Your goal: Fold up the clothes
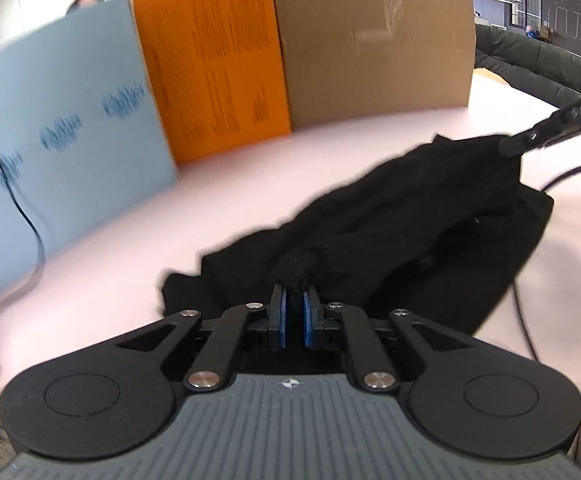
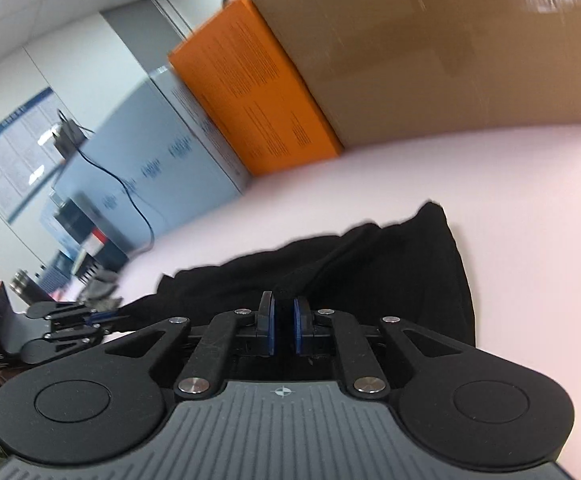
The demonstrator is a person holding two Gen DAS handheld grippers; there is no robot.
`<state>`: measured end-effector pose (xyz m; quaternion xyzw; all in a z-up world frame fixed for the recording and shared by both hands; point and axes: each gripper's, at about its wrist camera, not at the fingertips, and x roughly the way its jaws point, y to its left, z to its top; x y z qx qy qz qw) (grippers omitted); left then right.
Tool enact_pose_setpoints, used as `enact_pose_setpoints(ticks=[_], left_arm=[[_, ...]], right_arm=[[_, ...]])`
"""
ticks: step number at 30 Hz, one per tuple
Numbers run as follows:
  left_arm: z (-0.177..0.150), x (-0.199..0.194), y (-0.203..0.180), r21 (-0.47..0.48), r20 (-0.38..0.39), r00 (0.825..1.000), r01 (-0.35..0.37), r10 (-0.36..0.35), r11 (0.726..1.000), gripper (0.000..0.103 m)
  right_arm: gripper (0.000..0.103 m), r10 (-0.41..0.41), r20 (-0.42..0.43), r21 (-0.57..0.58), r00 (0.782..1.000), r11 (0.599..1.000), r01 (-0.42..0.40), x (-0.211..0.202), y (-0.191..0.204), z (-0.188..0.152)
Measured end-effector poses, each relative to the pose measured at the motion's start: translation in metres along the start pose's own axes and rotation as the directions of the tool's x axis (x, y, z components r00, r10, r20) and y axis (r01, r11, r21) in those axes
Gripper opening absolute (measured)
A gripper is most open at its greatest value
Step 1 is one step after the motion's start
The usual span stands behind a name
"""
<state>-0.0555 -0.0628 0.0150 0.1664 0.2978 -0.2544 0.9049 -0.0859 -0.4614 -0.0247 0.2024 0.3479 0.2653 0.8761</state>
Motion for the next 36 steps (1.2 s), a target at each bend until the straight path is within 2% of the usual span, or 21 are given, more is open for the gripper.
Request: enact_pose_setpoints(ticks=[3, 4, 6, 8, 10, 12, 14, 16, 18, 21, 22, 25, 26, 28, 29, 30, 32, 33, 34, 35, 36], left_arm=[[-0.010, 0.000, -0.001, 0.049, -0.045, 0.999, 0.028, -0.026, 0.998, 0.013], [-0.017, 0.003, -0.004, 0.091, -0.076, 0.997, 0.021, -0.014, 0.996, 0.015], [-0.030, 0.006, -0.009, 0.166, -0.129, 0.991, -0.007, 0.029, 0.986, 0.023], [-0.040, -0.001, -0.005, 0.180, -0.152, 0.986, -0.039, 0.067, 0.983, 0.023], [-0.042, -0.011, 0.007, 0.130, -0.149, 0.985, -0.070, 0.089, 0.989, 0.024], [-0.036, -0.020, 0.022, 0.028, -0.121, 0.988, -0.089, 0.091, 0.996, 0.024], [-0.022, -0.021, 0.036, -0.141, -0.067, 0.997, -0.056, 0.047, 0.988, 0.025], [-0.007, -0.017, 0.047, -0.321, -0.002, 1.000, 0.006, -0.007, 0.947, 0.025], [0.006, 0.004, 0.051, -0.502, 0.046, 0.996, 0.084, -0.070, 0.861, 0.027], [0.027, 0.049, 0.038, -0.621, 0.068, 0.988, 0.151, -0.140, 0.769, 0.028], [0.034, 0.065, 0.031, -0.621, 0.056, 0.987, 0.151, -0.149, 0.769, 0.029], [0.046, 0.108, 0.013, -0.555, -0.061, 0.992, 0.060, -0.112, 0.830, 0.032], [0.046, 0.118, 0.013, -0.546, -0.078, 0.992, 0.043, -0.103, 0.837, 0.032], [0.042, 0.129, 0.022, -0.564, -0.088, 0.994, -0.001, -0.059, 0.826, 0.033], [0.038, 0.131, 0.029, -0.591, -0.091, 0.995, -0.031, -0.029, 0.806, 0.040], [0.032, 0.131, 0.039, -0.635, -0.092, 0.996, -0.061, 0.003, 0.770, 0.047], [0.018, 0.129, 0.060, -0.722, -0.080, 0.997, -0.074, 0.023, 0.688, 0.047], [0.014, 0.127, 0.068, -0.753, -0.064, 0.998, -0.051, 0.004, 0.656, 0.047], [0.011, 0.123, 0.072, -0.770, -0.053, 0.999, -0.036, -0.008, 0.637, 0.047], [0.011, 0.116, 0.073, -0.773, -0.044, 0.999, -0.031, -0.006, 0.634, 0.049], [0.011, 0.108, 0.073, -0.769, -0.021, 1.000, -0.008, -0.013, 0.639, 0.056]], right_arm=[[0.012, -0.038, -0.090, -0.009, 0.995, 0.999, 0.037, 0.003, -0.008, -0.008], [0.017, -0.072, -0.128, -0.021, 0.989, 0.997, 0.070, 0.006, -0.012, -0.014], [0.018, -0.120, -0.152, -0.058, 0.981, 0.992, 0.113, 0.002, -0.014, -0.022], [0.022, -0.163, -0.166, -0.090, 0.973, 0.985, 0.149, -0.003, -0.015, -0.028], [0.034, -0.166, -0.131, -0.095, 0.977, 0.983, 0.154, -0.014, -0.014, -0.025], [0.034, -0.156, -0.099, -0.103, 0.983, 0.984, 0.146, -0.018, -0.012, -0.018], [0.034, -0.126, -0.067, -0.102, 0.990, 0.988, 0.119, -0.012, -0.008, -0.008], [0.034, -0.074, -0.040, -0.091, 0.996, 0.993, 0.070, 0.009, 0.000, 0.002], [0.034, -0.027, -0.013, -0.085, 1.000, 0.996, 0.026, 0.030, 0.009, 0.012], [0.035, -0.002, 0.009, -0.094, 1.000, 0.996, 0.003, 0.078, 0.028, 0.017], [0.035, 0.001, -0.009, -0.082, 1.000, 0.997, -0.002, 0.095, 0.029, 0.018], [0.035, -0.010, -0.048, -0.076, 0.999, 0.997, 0.006, 0.133, 0.028, 0.021], [0.035, -0.017, -0.044, -0.077, 0.999, 0.997, 0.014, 0.138, 0.025, 0.023], [0.035, -0.050, -0.007, -0.017, 0.999, 0.999, 0.050, 0.140, 0.009, 0.028], [0.035, -0.086, 0.022, 0.052, 0.996, 0.995, 0.084, 0.136, -0.003, 0.030], [0.035, -0.123, 0.051, 0.129, 0.991, 0.985, 0.115, 0.131, -0.017, 0.030], [0.035, -0.180, 0.099, 0.250, 0.979, 0.957, 0.151, 0.117, -0.038, 0.030], [0.035, -0.177, 0.117, 0.266, 0.977, 0.954, 0.141, 0.110, -0.040, 0.030], [0.037, -0.171, 0.131, 0.269, 0.977, 0.954, 0.131, 0.104, -0.040, 0.030], [0.040, -0.149, 0.134, 0.240, 0.980, 0.964, 0.114, 0.098, -0.034, 0.030], [0.047, -0.109, 0.133, 0.207, 0.985, 0.975, 0.080, 0.092, -0.026, 0.029]])
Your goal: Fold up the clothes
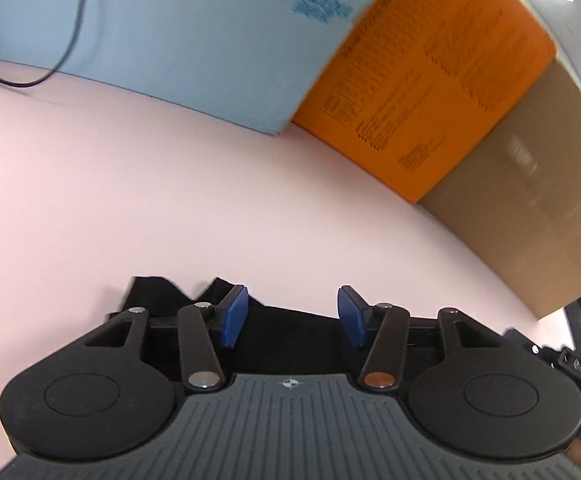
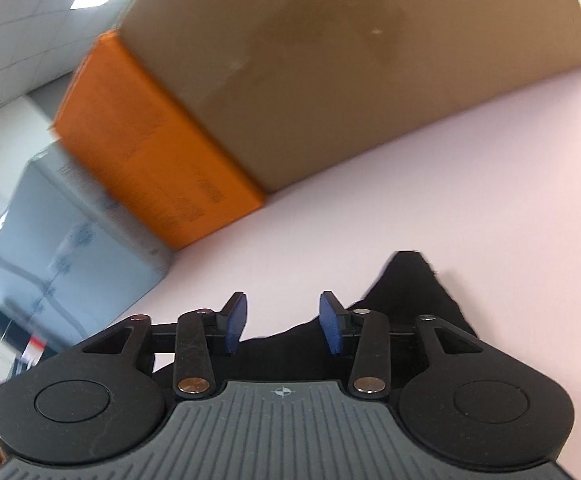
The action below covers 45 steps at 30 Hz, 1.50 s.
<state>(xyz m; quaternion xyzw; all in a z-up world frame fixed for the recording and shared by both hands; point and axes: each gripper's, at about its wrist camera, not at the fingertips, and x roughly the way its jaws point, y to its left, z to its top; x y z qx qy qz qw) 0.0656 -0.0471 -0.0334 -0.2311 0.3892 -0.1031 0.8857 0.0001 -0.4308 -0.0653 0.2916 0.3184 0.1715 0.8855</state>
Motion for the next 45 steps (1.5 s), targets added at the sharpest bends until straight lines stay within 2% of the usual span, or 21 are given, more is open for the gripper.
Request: enact_pose_setpoints(ticks=[1, 3, 4, 6, 8, 11, 16, 19, 24, 26, 28, 29, 32, 38, 42, 45], left_arm=[[-0.003, -0.009, 0.000, 0.010, -0.001, 0.999, 0.050, -0.050, 0.999, 0.060], [-0.009, -0.029, 0.001, 0.030, -0.013, 0.986, 0.165, -0.164, 0.986, 0.068], [-0.014, -0.036, 0.001, 0.042, -0.033, 0.977, 0.210, -0.209, 0.977, 0.068], [-0.028, -0.049, 0.001, 0.073, -0.089, 0.963, 0.259, -0.253, 0.963, 0.068], [-0.045, -0.061, 0.003, 0.113, -0.153, 0.958, 0.259, -0.241, 0.959, 0.068], [-0.068, -0.079, 0.012, 0.162, -0.226, 0.953, 0.240, -0.201, 0.957, 0.068], [-0.090, -0.112, 0.024, 0.205, -0.288, 0.940, 0.246, -0.182, 0.947, 0.073], [-0.090, -0.122, 0.020, 0.237, -0.262, 0.943, 0.268, -0.204, 0.934, 0.078], [-0.076, -0.109, -0.003, 0.250, -0.154, 0.957, 0.277, -0.244, 0.928, 0.083], [-0.073, -0.097, -0.014, 0.252, -0.132, 0.974, 0.214, -0.186, 0.944, 0.084], [-0.073, -0.084, -0.025, 0.284, -0.144, 0.987, 0.106, -0.067, 0.953, 0.084], [-0.075, -0.080, -0.028, 0.304, -0.149, 0.989, 0.061, -0.016, 0.951, 0.083], [-0.080, -0.078, -0.032, 0.323, -0.162, 0.984, -0.023, 0.079, 0.946, 0.083], [-0.083, -0.089, -0.027, 0.314, -0.150, 0.975, -0.112, 0.166, 0.943, 0.084], [-0.077, -0.103, -0.019, 0.284, -0.108, 0.973, -0.167, 0.204, 0.944, 0.084], [-0.073, -0.110, -0.011, 0.252, -0.081, 0.965, -0.222, 0.249, 0.942, 0.084]], right_arm=[[0.059, 0.041, -0.012, -0.024, 0.999, 0.999, -0.041, -0.007, 0.007, -0.002], [0.068, 0.123, -0.056, -0.046, 0.991, 0.991, -0.125, -0.021, 0.017, -0.013], [0.068, 0.156, -0.087, -0.053, 0.984, 0.985, -0.161, -0.026, 0.022, -0.019], [0.068, 0.193, -0.172, -0.065, 0.966, 0.976, -0.206, -0.033, 0.028, -0.036], [0.068, 0.185, -0.243, -0.074, 0.952, 0.975, -0.208, -0.039, 0.030, -0.052], [0.072, 0.158, -0.296, -0.068, 0.942, 0.980, -0.186, -0.053, 0.022, -0.071], [0.076, 0.151, -0.280, -0.076, 0.948, 0.981, -0.179, -0.080, 0.020, -0.079], [0.078, 0.158, -0.237, -0.099, 0.959, 0.978, -0.185, -0.087, 0.024, -0.077], [0.081, 0.137, -0.194, -0.111, 0.971, 0.981, -0.161, -0.076, 0.031, -0.077], [0.082, 0.133, -0.200, -0.106, 0.971, 0.982, -0.156, -0.071, 0.032, -0.079], [0.085, 0.109, -0.223, -0.103, 0.969, 0.986, -0.134, -0.069, 0.029, -0.082], [0.085, 0.092, -0.235, -0.104, 0.968, 0.987, -0.120, -0.069, 0.028, -0.084], [0.086, 0.099, -0.235, -0.093, 0.967, 0.988, -0.124, -0.075, 0.024, -0.089], [0.087, 0.089, -0.187, -0.068, 0.978, 0.992, -0.103, -0.096, 0.022, -0.084], [0.089, 0.030, -0.118, -0.064, 0.993, 0.997, -0.037, -0.120, 0.007, -0.073], [0.089, -0.025, -0.092, -0.050, 0.995, 0.999, 0.021, -0.137, -0.009, -0.066]])
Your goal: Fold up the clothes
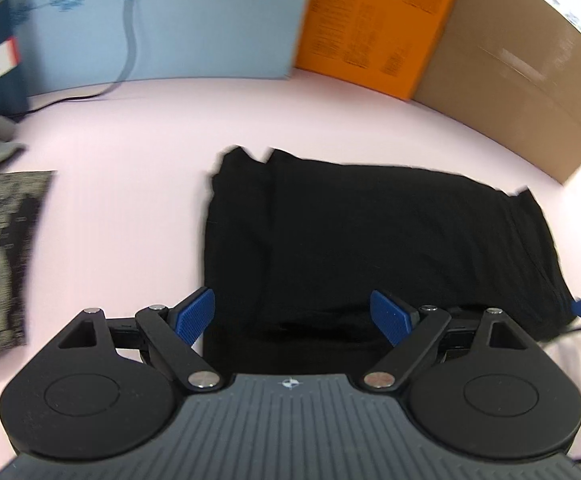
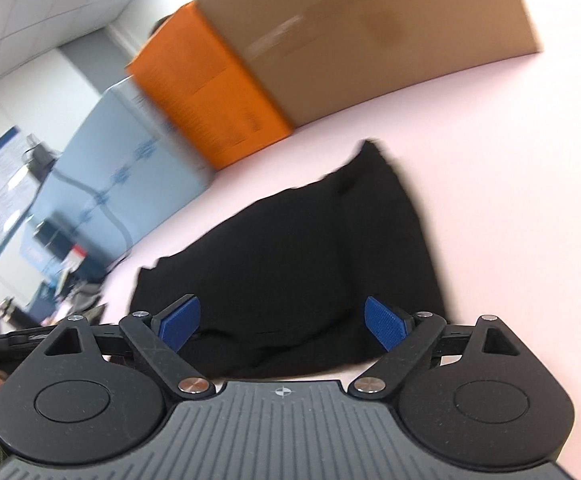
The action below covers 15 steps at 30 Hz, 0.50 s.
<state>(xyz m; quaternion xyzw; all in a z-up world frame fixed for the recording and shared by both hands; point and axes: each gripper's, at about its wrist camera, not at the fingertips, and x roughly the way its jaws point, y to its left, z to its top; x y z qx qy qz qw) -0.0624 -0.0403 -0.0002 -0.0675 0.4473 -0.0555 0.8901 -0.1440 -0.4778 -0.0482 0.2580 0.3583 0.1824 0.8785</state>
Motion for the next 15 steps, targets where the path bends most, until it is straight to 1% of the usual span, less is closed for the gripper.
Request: enact_pose_setpoints(ticks=[3, 8, 12, 15], left_arm=[[0.000, -0.004, 0.011, -0.031, -0.008, 0.999, -0.045, 0.045, 0.999, 0.084], [-0.004, -0.010, 0.023, -0.059, -0.017, 0.997, -0.079, 0.078, 0.995, 0.084], [-0.014, -0.013, 0.042, -0.115, -0.045, 0.998, -0.048, 0.044, 0.992, 0.084], [-0.025, -0.013, 0.059, -0.177, -0.064, 0.998, -0.040, 0.029, 0.983, 0.085]], right_arm=[[0.089, -0.043, -0.001, 0.024, 0.999, 0.999, 0.043, -0.014, -0.015, 0.000], [0.090, -0.073, -0.031, 0.077, 0.997, 0.994, 0.075, -0.027, -0.035, -0.008], [0.090, -0.054, -0.061, 0.119, 0.997, 0.991, 0.061, -0.032, -0.042, -0.016], [0.094, -0.030, -0.057, 0.139, 0.998, 0.990, 0.037, -0.035, -0.044, -0.020]])
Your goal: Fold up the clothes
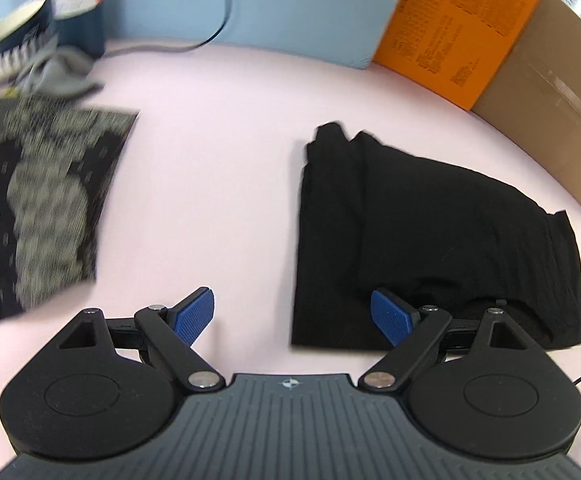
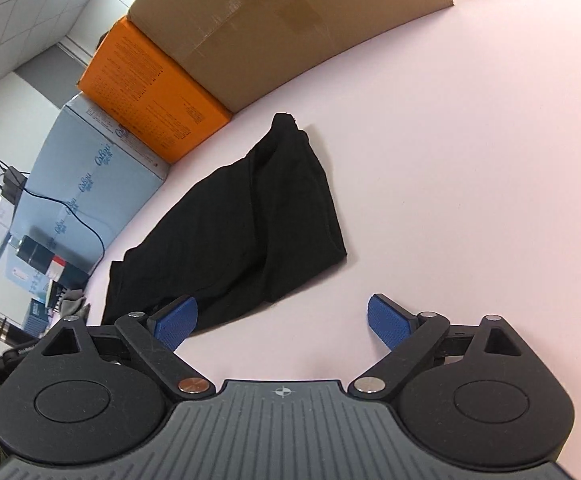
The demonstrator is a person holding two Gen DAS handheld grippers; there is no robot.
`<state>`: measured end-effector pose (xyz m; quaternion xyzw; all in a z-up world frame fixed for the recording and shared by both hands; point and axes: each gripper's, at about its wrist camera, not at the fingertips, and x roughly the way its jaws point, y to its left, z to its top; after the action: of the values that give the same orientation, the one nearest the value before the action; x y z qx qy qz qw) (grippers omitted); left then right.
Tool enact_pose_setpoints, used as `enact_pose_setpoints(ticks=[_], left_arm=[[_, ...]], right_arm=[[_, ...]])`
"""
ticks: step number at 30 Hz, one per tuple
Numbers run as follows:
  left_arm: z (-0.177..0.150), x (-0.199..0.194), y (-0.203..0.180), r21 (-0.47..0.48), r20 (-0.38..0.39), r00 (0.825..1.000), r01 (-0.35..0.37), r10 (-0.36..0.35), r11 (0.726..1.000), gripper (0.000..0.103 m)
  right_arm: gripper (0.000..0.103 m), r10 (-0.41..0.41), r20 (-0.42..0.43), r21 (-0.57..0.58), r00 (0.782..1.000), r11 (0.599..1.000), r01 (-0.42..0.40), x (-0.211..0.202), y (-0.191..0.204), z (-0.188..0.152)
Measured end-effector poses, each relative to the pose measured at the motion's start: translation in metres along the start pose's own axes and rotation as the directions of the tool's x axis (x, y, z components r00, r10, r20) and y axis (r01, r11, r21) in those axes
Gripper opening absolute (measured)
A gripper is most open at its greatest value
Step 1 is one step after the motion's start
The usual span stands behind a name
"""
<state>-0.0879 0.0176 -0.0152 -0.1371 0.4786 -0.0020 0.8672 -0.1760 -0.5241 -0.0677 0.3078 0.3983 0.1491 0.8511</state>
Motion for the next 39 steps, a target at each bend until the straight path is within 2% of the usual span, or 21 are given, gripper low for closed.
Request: enact_pose_setpoints(ticks=[4, 7, 9, 12, 15, 25, 28, 29, 30, 31, 32, 33, 34, 35, 39], left_arm=[[-0.004, 0.004, 0.012, -0.060, -0.023, 1.000, 0.010, -0.011, 0.998, 0.085], [-0.002, 0.008, 0.014, -0.108, -0.012, 0.995, 0.097, -0.099, 0.989, 0.085], [0.001, 0.013, 0.013, -0.130, -0.003, 0.989, 0.148, -0.150, 0.980, 0.091], [0.010, 0.024, 0.006, -0.122, 0.005, 0.978, 0.206, -0.207, 0.971, 0.100], [0.022, 0.037, -0.003, -0.095, 0.003, 0.968, 0.249, -0.249, 0.964, 0.103], [0.061, 0.081, -0.051, 0.067, 0.006, 0.977, 0.212, -0.213, 0.975, 0.103], [0.065, 0.088, -0.066, 0.101, 0.020, 0.985, 0.169, -0.172, 0.980, 0.103], [0.064, 0.089, -0.071, 0.114, 0.033, 0.988, 0.147, -0.152, 0.983, 0.101], [0.062, 0.089, -0.076, 0.136, 0.055, 0.990, 0.120, -0.128, 0.983, 0.088], [0.058, 0.089, -0.082, 0.173, 0.079, 0.992, 0.081, -0.096, 0.982, 0.078], [0.055, 0.088, -0.088, 0.220, 0.104, 0.993, 0.035, -0.059, 0.975, 0.048], [0.053, 0.088, -0.091, 0.259, 0.122, 0.992, 0.000, -0.033, 0.966, 0.024], [0.053, 0.086, -0.090, 0.258, 0.125, 0.991, 0.006, -0.040, 0.966, 0.015], [0.055, 0.084, -0.087, 0.245, 0.123, 0.991, 0.024, -0.056, 0.969, 0.012], [0.057, 0.070, -0.079, 0.235, 0.176, 0.983, 0.011, -0.054, 0.972, 0.011]], right_arm=[[0.103, 0.022, 0.002, 0.023, 1.000, 1.000, -0.022, 0.003, 0.000, 0.000], [0.103, 0.041, -0.001, 0.030, 0.999, 0.999, -0.041, 0.009, 0.000, 0.001], [0.103, 0.063, 0.002, 0.044, 0.998, 0.997, -0.063, 0.014, -0.001, 0.004], [0.103, 0.100, 0.012, 0.075, 0.995, 0.992, -0.100, 0.022, -0.005, 0.011], [0.103, 0.126, 0.029, 0.082, 0.992, 0.988, -0.128, 0.033, -0.006, 0.018], [0.103, 0.146, 0.092, -0.025, 0.985, 0.989, -0.144, 0.097, 0.012, 0.053], [0.103, 0.099, 0.095, -0.099, 0.991, 0.991, -0.089, 0.118, 0.024, 0.064], [0.101, 0.065, 0.092, -0.147, 0.994, 0.988, -0.052, 0.124, 0.032, 0.066], [0.087, 0.021, 0.084, -0.213, 0.996, 0.977, -0.002, 0.131, 0.043, 0.065], [0.038, -0.017, 0.073, -0.272, 0.997, 0.962, 0.037, 0.137, 0.053, 0.065], [0.013, -0.033, 0.051, -0.300, 0.998, 0.953, 0.047, 0.143, 0.059, 0.065], [0.011, -0.036, 0.035, -0.293, 0.999, 0.955, 0.045, 0.147, 0.062, 0.065], [0.011, -0.036, 0.023, -0.287, 0.999, 0.957, 0.041, 0.149, 0.065, 0.066], [0.011, -0.027, 0.024, -0.286, 0.999, 0.958, 0.033, 0.149, 0.068, 0.066], [0.011, 0.033, 0.054, -0.280, 0.998, 0.960, -0.016, 0.134, 0.080, 0.071]])
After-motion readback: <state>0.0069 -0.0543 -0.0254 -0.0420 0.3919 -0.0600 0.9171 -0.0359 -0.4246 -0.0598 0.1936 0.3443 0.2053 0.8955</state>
